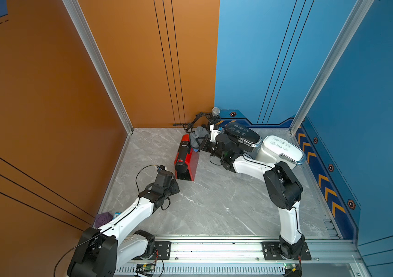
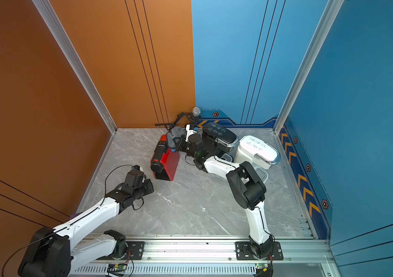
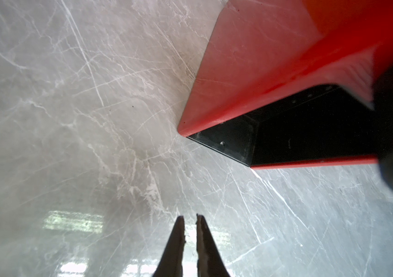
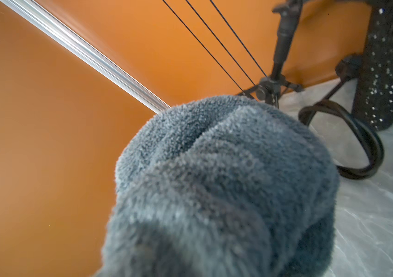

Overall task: Wipe the surface of a coffee machine
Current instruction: Move the coffee machine to the center of the board, then adjust the coffee machine at the center of the board.

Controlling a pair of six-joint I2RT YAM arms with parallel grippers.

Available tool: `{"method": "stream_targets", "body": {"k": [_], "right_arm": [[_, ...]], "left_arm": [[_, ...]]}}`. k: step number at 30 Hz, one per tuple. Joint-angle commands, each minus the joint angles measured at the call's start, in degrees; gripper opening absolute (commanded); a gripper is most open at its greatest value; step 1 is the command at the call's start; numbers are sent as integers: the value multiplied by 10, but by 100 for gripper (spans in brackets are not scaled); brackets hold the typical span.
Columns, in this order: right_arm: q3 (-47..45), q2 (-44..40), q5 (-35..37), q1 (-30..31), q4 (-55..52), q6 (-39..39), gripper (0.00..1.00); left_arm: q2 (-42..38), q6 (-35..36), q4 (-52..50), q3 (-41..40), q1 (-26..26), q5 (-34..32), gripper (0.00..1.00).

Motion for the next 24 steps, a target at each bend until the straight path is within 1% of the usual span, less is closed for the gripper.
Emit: {"method": "stream_targets", "body": {"k": [1,8,12,14,19,20,24], "right_arm": [[-24,41,-22,7,-23,9,0],[-56,74,-15,16,-20,5,0],[-58,70,-18,16,-22,4,0],[-53,55,-21,15,-31,-2,0],[-27,-5,-22,16,-89,-46,0],[-19,-28,-24,17,-102,-56,0],[35,-59,-36,25,-175,-106,0]], "left_arm": [[4,11,-5,12,5,13,14],[22,11,7,15,5,21,14],[35,12,14,19,4,28,15],[41,12,21,19,4,30,15],[64,10,33,24,1,39,16],[68,10,37,25,0,39,16],[95,13,54,38,-2,44,16]]}}
